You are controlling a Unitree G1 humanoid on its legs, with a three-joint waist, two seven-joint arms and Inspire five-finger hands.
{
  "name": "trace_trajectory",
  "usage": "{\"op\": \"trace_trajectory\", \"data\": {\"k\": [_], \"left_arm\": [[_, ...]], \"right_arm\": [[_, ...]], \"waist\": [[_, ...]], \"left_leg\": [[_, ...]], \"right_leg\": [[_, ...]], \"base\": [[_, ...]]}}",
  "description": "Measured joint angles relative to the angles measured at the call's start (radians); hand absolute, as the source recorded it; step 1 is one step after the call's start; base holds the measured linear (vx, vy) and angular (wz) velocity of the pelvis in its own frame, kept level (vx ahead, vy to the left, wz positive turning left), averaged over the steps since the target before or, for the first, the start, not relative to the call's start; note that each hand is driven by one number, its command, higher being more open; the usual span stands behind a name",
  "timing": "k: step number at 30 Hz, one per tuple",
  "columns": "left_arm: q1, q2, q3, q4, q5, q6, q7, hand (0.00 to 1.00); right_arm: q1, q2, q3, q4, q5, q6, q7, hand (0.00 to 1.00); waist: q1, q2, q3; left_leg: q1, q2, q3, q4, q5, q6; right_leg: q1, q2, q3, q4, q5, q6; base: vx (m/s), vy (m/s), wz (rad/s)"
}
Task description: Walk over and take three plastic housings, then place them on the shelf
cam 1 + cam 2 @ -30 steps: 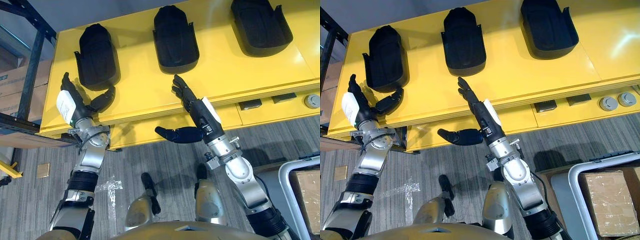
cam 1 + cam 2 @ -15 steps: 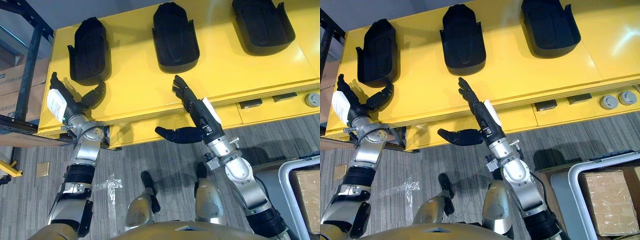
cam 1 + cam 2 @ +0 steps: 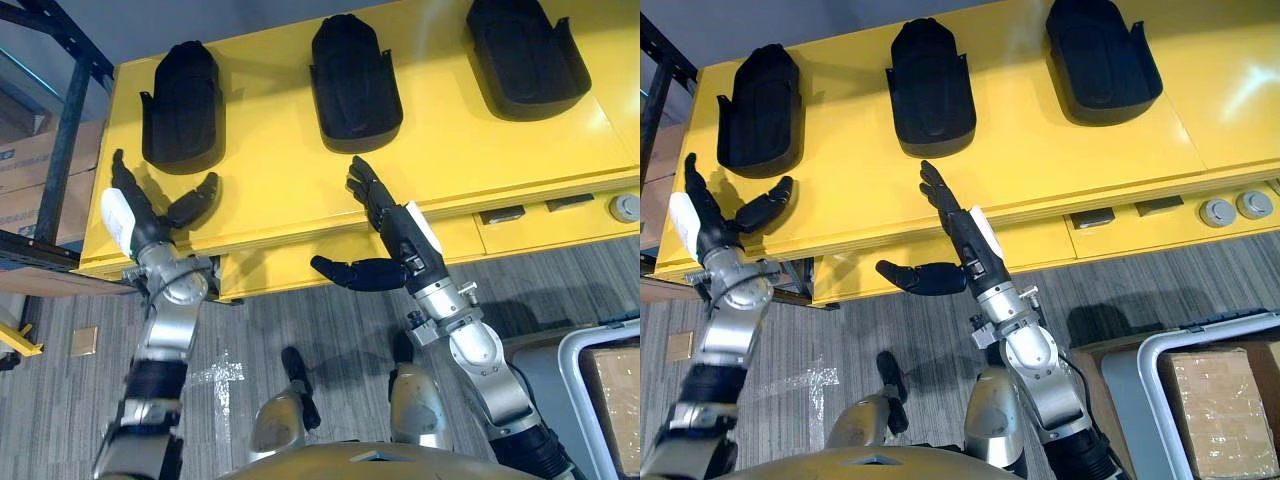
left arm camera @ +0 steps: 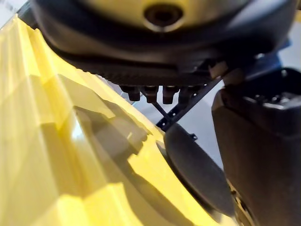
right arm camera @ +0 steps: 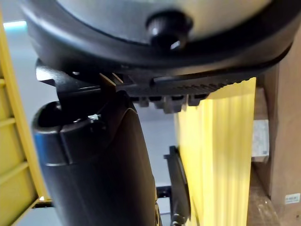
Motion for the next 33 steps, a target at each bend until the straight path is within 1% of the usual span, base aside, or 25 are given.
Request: {"op": "trace_trajectory", "data": {"k": [1, 3, 4, 6, 8, 9, 10, 12, 13, 14, 15, 16, 18, 20, 21, 23, 25, 26, 28, 29, 33], "left_arm": [[0.043, -0.018, -0.019, -0.057, 0.0, -0.003, -0.015, 1.0], [0.159, -0.073, -0.055, -0.176, -0.016, -0.063, -0.078, 1.0], [0.186, -0.087, -0.064, -0.201, -0.028, -0.079, -0.093, 1.0], [0.295, -0.128, -0.096, -0.283, -0.08, -0.169, -0.161, 1.0], [0.358, -0.135, -0.11, -0.322, -0.119, -0.24, -0.215, 1.0], [0.37, -0.136, -0.113, -0.329, -0.13, -0.262, -0.23, 1.0], [0.392, -0.136, -0.114, -0.342, -0.154, -0.305, -0.255, 1.0], [0.405, -0.136, -0.111, -0.358, -0.174, -0.335, -0.264, 1.0], [0.414, -0.137, -0.109, -0.366, -0.185, -0.355, -0.271, 1.0], [0.428, -0.137, -0.106, -0.368, -0.192, -0.379, -0.278, 1.0], [0.434, -0.137, -0.105, -0.368, -0.195, -0.389, -0.283, 1.0], [0.435, -0.137, -0.099, -0.368, -0.22, -0.408, -0.301, 1.0], [0.435, -0.137, -0.087, -0.368, -0.24, -0.426, -0.315, 1.0], [0.436, -0.137, -0.067, -0.368, -0.254, -0.442, -0.332, 1.0], [0.438, -0.137, -0.06, -0.368, -0.262, -0.449, -0.334, 1.0], [0.443, -0.137, -0.031, -0.368, -0.271, -0.463, -0.341, 1.0], [0.459, -0.137, -0.017, -0.368, -0.282, -0.475, -0.352, 1.0], [0.467, -0.137, -0.015, -0.368, -0.282, -0.48, -0.353, 1.0], [0.481, -0.138, -0.016, -0.368, -0.287, -0.481, -0.362, 1.0], [0.481, -0.141, -0.016, -0.368, -0.297, -0.485, -0.371, 1.0], [0.482, -0.147, -0.021, -0.368, -0.299, -0.508, -0.375, 1.0]], "right_arm": [[0.004, 0.006, 0.0, 0.0, -0.002, -0.001, 0.0, 1.0], [0.009, 0.014, 0.002, -0.001, -0.017, -0.011, 0.012, 1.0], [0.009, 0.015, 0.002, -0.002, -0.018, -0.014, 0.018, 1.0], [0.009, 0.014, 0.013, -0.002, -0.021, -0.037, 0.03, 1.0], [0.004, 0.014, 0.024, -0.004, -0.042, -0.057, 0.035, 1.0], [0.0, 0.013, 0.026, -0.004, -0.053, -0.064, 0.037, 1.0], [-0.02, 0.011, 0.038, -0.004, -0.057, -0.075, 0.037, 1.0], [-0.058, 0.008, 0.049, -0.001, -0.057, -0.087, 0.036, 1.0], [-0.103, 0.003, 0.061, 0.015, -0.057, -0.102, 0.037, 1.0], [-0.161, 0.002, 0.071, 0.056, -0.055, -0.122, 0.042, 1.0], [-0.192, 0.002, 0.074, 0.08, -0.055, -0.132, 0.044, 1.0], [-0.265, -0.002, 0.078, 0.148, -0.062, -0.154, 0.046, 1.0], [-0.336, -0.012, 0.083, 0.213, -0.088, -0.159, 0.045, 1.0], [-0.423, -0.037, 0.104, 0.317, -0.089, -0.158, 0.045, 1.0], [-0.443, -0.035, 0.109, 0.347, -0.089, -0.158, 0.045, 1.0], [-0.528, -0.035, 0.121, 0.463, -0.097, -0.156, 0.044, 1.0], [-0.593, -0.036, 0.124, 0.532, -0.096, -0.155, 0.044, 1.0], [-0.613, -0.037, 0.124, 0.551, -0.096, -0.155, 0.044, 1.0], [-0.684, -0.04, 0.126, 0.627, -0.096, -0.153, 0.042, 1.0], [-0.719, -0.044, 0.13, 0.668, -0.097, -0.152, 0.037, 1.0], [-0.799, -0.059, 0.14, 0.769, -0.167, -0.139, -0.027, 1.0]], "waist": [[0.006, 0.0, -0.001], [0.021, -0.001, -0.003], [0.028, -0.001, -0.004], [0.049, -0.003, -0.016], [0.071, -0.006, -0.046], [0.079, -0.006, -0.055], [0.095, -0.01, -0.078], [0.11, -0.017, -0.092], [0.121, -0.024, -0.099], [0.126, -0.03, -0.114], [0.131, -0.033, -0.123], [0.148, -0.038, -0.131], [0.163, -0.038, -0.133], [0.204, -0.041, -0.135], [0.213, -0.043, -0.137], [0.242, -0.051, -0.142], [0.258, -0.055, -0.144], [0.259, -0.055, -0.144], [0.28, -0.055, -0.144], [0.285, -0.055, -0.144], [0.293, -0.055, -0.144]], "left_leg": [[0.004, 0.0, -0.004, 0.0, -0.002, -0.001], [0.015, 0.0, -0.019, 0.0, -0.006, -0.003], [0.019, 0.0, -0.022, 0.0, -0.008, -0.004], [0.036, -0.001, -0.045, -0.001, -0.012, -0.006], [0.035, 0.0, -0.06, -0.002, -0.014, -0.008], [0.036, 0.0, -0.067, -0.002, -0.014, -0.008], [0.038, 0.0, -0.081, -0.002, -0.014, -0.009], [0.044, -0.001, -0.1, -0.002, -0.014, -0.01], [0.053, -0.001, -0.112, -0.003, -0.013, -0.011], [0.052, -0.002, -0.125, -0.006, -0.013, -0.012], [0.052, -0.003, -0.134, -0.009, -0.012, -0.013], [0.054, -0.005, -0.157, -0.022, 0.0, -0.013], [0.057, -0.008, -0.178, -0.039, 0.015, -0.013], [0.055, -0.012, -0.206, -0.046, 0.026, -0.012], [0.054, -0.012, -0.212, -0.046, 0.027, -0.013], [0.044, -0.015, -0.237, -0.049, 0.034, -0.013], [0.034, -0.018, -0.252, -0.049, 0.039, -0.012], [0.029, -0.02, -0.259, -0.049, 0.041, -0.013], [0.028, -0.022, -0.266, -0.049, 0.044, -0.012], [0.025, -0.024, -0.275, -0.05, 0.046, -0.012], [0.013, -0.03, -0.296, -0.05, 0.049, -0.016]], "right_leg": [[0.01, 0.0, -0.005, -0.006, 0.0, 0.0], [0.041, 0.001, -0.023, -0.023, 0.003, -0.001], [0.05, 0.001, -0.027, -0.028, 0.003, -0.001], [0.094, 0.002, -0.055, -0.053, 0.004, 0.0], [0.111, 0.004, -0.072, -0.067, 0.005, 0.001], [0.121, 0.005, -0.08, -0.072, 0.005, 0.002], [0.142, 0.006, -0.102, -0.087, 0.007, 0.003], [0.165, 0.007, -0.121, -0.096, 0.007, 0.004], [0.186, 0.009, -0.132, -0.106, 0.008, 0.005], [0.202, 0.01, -0.154, -0.117, 0.008, 0.006], [0.209, 0.011, -0.163, -0.123, 0.008, 0.006], [0.224, 0.012, -0.186, -0.127, 0.008, 0.006], [0.241, 0.013, -0.213, -0.135, 0.009, 0.007], [0.259, 0.013, -0.243, -0.139, 0.009, 0.007], [0.262, 0.014, -0.249, -0.139, 0.008, 0.007], [0.271, 0.014, -0.275, -0.141, 0.008, 0.006], [0.272, 0.014, -0.29, -0.142, 0.008, 0.006], [0.272, 0.013, -0.297, -0.142, 0.008, 0.006], [0.274, 0.012, -0.303, -0.142, 0.008, 0.006], [0.279, 0.012, -0.312, -0.142, 0.008, 0.006], [0.286, 0.013, -0.336, -0.153, 0.009, 0.006]], "base": [[0.05, 0.007, 0.11], [0.06, 0.007, 0.18], [0.05, 0.005, 0.16], [0.05, 0.001, 0.26], [0.04, -0.005, 0.26], [0.04, -0.011, 0.31], [0.03, -0.011, 0.35], [0.01, -0.012, 0.3], [-0.02, -0.011, 0.31], [-0.03, -0.01, 0.34], [-0.02, -0.011, 0.47], [-0.03, -0.016, 0.46], [-0.04, -0.015, 0.45], [-0.05, -0.01, 0.38], [-0.03, -0.012, 0.33], [-0.03, -0.019, 0.3], [-0.03, -0.01, 0.23], [-0.04, -0.002, 0.23], [-0.03, 0.0, 0.15], [-0.03, -0.006, 0.23], [-0.03, -0.003, 0.17]]}}
